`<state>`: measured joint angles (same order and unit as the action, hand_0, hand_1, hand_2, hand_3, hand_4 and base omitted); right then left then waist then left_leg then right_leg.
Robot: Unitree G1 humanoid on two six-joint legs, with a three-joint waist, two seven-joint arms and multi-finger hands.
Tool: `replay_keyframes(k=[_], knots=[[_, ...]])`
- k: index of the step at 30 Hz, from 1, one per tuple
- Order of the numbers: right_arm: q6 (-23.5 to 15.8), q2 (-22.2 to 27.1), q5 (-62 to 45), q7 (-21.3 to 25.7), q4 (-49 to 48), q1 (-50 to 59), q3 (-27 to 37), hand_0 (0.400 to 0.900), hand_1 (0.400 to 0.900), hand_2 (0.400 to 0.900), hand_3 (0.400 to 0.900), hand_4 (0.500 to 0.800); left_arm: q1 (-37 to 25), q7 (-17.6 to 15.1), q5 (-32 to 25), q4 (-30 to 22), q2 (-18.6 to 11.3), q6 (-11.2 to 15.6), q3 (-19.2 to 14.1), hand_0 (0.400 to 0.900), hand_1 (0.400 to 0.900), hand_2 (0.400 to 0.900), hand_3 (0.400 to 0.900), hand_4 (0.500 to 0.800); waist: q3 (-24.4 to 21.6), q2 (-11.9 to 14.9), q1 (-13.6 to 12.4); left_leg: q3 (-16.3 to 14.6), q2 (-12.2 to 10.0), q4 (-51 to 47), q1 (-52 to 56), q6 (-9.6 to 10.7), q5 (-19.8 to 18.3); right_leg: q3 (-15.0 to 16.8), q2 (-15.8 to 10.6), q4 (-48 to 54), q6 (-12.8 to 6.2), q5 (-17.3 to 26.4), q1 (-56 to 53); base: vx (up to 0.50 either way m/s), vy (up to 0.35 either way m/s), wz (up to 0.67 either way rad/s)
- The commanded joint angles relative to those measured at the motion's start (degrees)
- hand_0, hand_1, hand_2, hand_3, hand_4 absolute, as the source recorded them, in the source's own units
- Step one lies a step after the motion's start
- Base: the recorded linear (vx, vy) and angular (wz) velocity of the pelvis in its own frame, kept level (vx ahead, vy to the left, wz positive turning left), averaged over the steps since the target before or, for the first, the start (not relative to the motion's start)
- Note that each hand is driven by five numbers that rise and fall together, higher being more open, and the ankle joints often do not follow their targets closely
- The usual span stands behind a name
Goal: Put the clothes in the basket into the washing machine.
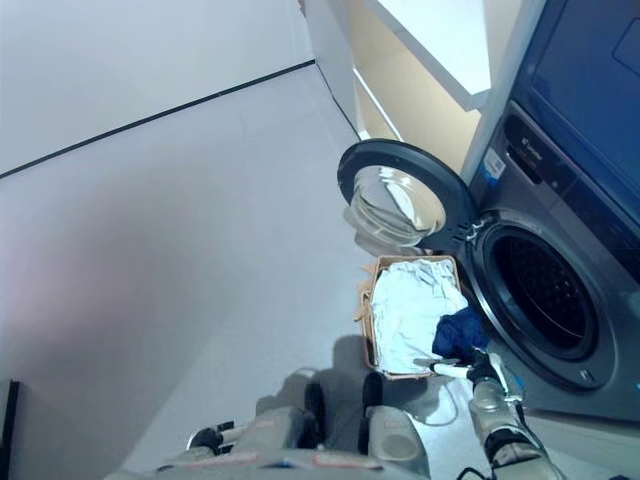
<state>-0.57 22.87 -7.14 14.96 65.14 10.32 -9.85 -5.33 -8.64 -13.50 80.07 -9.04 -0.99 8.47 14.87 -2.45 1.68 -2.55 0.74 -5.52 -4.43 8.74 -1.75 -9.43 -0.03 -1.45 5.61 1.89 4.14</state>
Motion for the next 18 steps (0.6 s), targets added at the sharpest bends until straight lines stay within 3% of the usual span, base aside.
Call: replay_keyframes(k=[1, 3, 11, 18], knots=[[-0.94, 3.75, 1.81, 2.15, -1.36, -0.72, -2.17, 0.9, 0.9, 0.9, 0.9, 0.8, 3.64, -1.99, 1.16, -2.93, -0.61, 0.89, 3.48, 0.9, 0.9, 0.9, 0.9, 0.8, 1.11, -3.71, -0.84, 1.39, 1.01, 4.08, -6.9, -5.2, 10.58, 9.12, 1.27, -6.39, -7.16, -3.68, 3.61, 0.25, 0.122, -0.39], [-0.58, 2.88, 3.51, 1.93, -0.4, 1.73, -4.51, 0.9, 0.9, 0.9, 0.9, 0.8, 2.7, -1.93, 1.42, -3.43, -1.54, 1.0, 4.34, 0.9, 0.9, 0.9, 0.9, 0.8, 1.31, -3.8, -1.27, -0.01, 1.01, 4.65, -7.05, -5.69, 9.33, 10.78, 1.93, -8.39, -7.05, -5.35, 4.96, 0.22, 0.155, -0.49], [-0.49, 4.14, 6.15, 6.1, 1.48, 10.28, -8.71, 0.9, 0.9, 0.9, 0.9, 0.8, -2.31, -4.94, -0.41, -7.0, -4.53, 2.93, 6.67, 0.9, 0.9, 0.9, 0.9, 0.8, 4.39, -2.41, -3.26, -2.82, 1.79, 9.05, -15.03, -7.63, 7.57, 12.5, 1.76, -11.94, -7.35, -4.58, 15.76, 0.02, 0.099, -0.23], [1.37, 11.45, 12.42, 13.61, 5.13, 24.92, -13.27, 0.9, 0.9, 0.9, 0.9, 0.8, -8.5, -8.23, -2.39, -7.85, -4.92, 4.21, 9.17, 0.9, 0.9, 0.9, 0.9, 0.8, 7.98, -2.09, -3.02, -4.45, 2.2, 13.84, -23.76, -8.43, 6.31, 13.37, 2.2, -17.7, -7.62, -4.03, 25.68, 0.0, 0.031, -0.06]])
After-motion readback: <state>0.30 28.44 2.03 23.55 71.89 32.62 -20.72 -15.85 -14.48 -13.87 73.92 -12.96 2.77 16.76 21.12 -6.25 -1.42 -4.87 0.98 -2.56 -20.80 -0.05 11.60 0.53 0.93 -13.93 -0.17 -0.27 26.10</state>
